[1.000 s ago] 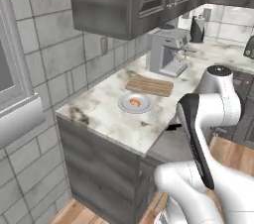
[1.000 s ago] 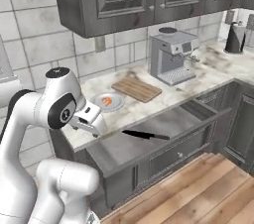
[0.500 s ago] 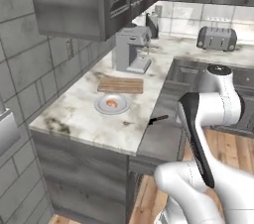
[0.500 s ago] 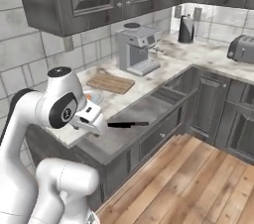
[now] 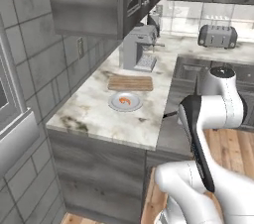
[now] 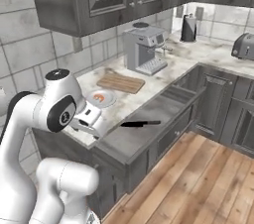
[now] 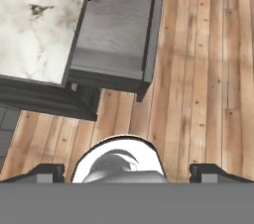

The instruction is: Pick up the knife from the drawer and place it on the cutting board. Then place the meat from the plate to the cutting board.

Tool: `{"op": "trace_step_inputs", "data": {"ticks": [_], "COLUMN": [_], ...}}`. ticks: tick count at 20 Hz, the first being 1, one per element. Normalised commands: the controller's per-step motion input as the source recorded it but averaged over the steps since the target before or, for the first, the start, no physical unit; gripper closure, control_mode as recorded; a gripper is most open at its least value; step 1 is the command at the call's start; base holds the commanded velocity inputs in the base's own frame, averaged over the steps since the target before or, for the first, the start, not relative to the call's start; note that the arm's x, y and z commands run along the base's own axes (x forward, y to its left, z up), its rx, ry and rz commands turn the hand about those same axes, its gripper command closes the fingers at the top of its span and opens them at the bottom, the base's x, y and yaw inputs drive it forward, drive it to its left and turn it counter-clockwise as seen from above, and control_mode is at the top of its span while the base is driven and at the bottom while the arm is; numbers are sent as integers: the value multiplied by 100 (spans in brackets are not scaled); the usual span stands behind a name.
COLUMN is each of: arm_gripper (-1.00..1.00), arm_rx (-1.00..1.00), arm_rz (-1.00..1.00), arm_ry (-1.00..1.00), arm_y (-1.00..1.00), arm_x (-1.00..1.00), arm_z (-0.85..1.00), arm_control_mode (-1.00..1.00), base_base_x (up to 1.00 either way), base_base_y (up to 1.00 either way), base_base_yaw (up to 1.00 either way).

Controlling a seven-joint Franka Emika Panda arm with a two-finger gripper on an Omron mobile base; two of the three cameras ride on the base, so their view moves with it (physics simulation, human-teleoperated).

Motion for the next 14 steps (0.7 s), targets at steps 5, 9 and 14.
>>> {"op": "trace_step_inputs", "data": {"ticks": [5, 9, 14], "arm_gripper": [-100, -100, -100], "arm_rx": [0, 0, 0], "arm_rz": [0, 0, 0], "arm_ry": [0, 0, 0], "arm_y": [0, 0, 0], "arm_x": [0, 0, 0], "arm_z": [0, 0, 0], "arm_control_mode": [100, 100, 100], "base_base_x": [87, 61, 60], "base_base_y": [12, -5, -32], "base_base_yaw": [0, 0, -1]}}
